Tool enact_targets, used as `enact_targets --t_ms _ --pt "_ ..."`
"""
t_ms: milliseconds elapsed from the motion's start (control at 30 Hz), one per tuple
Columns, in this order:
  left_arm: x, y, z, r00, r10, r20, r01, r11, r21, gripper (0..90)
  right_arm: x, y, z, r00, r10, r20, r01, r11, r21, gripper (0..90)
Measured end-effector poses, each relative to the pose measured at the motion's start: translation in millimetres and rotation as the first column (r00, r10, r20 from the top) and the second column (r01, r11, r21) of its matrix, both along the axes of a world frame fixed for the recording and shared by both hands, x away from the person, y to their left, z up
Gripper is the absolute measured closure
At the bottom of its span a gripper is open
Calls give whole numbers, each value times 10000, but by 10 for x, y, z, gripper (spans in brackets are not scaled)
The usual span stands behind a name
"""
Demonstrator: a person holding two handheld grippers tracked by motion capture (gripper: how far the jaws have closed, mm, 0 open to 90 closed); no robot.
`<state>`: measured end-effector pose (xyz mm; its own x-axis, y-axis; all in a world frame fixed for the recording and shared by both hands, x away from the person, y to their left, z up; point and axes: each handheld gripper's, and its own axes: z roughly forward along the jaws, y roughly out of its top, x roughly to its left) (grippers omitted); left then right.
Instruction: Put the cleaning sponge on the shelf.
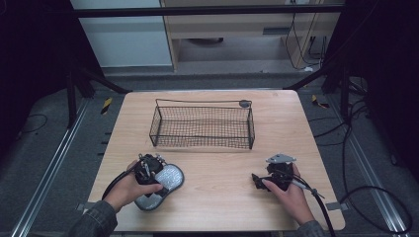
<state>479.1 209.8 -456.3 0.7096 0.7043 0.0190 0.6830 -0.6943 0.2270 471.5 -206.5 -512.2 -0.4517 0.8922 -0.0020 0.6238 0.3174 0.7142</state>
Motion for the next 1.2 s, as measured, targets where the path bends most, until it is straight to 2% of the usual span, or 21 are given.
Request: enact_targets --t_ms 300,500,800,933,1200 --pt "-4 -20 -75 9999 38 -98 -39 9999 -140 40 -4 4 1 10000 13 -24 -13 10000 8 4" --pt "4 -45 -123 9999 -43 -139 42 10000 -32 33 -3 5 2 10000 62 -26 -62 10000 -2 4" --pt "28 -46 -161 9999 -98 -142 97 9999 -43 27 -5 7 1 10000 99 -5 -99 10000 -8 4" --pt "44 -25 -184 9996 -31 -295 29 10000 -86 28 -8 11 1 9999 123 -2 -123 9999 -27 4" --pt "59 -15 -201 9994 -57 -338 53 9999 -109 34 -10 14 2 9999 144 -19 -144 9999 -45 4"
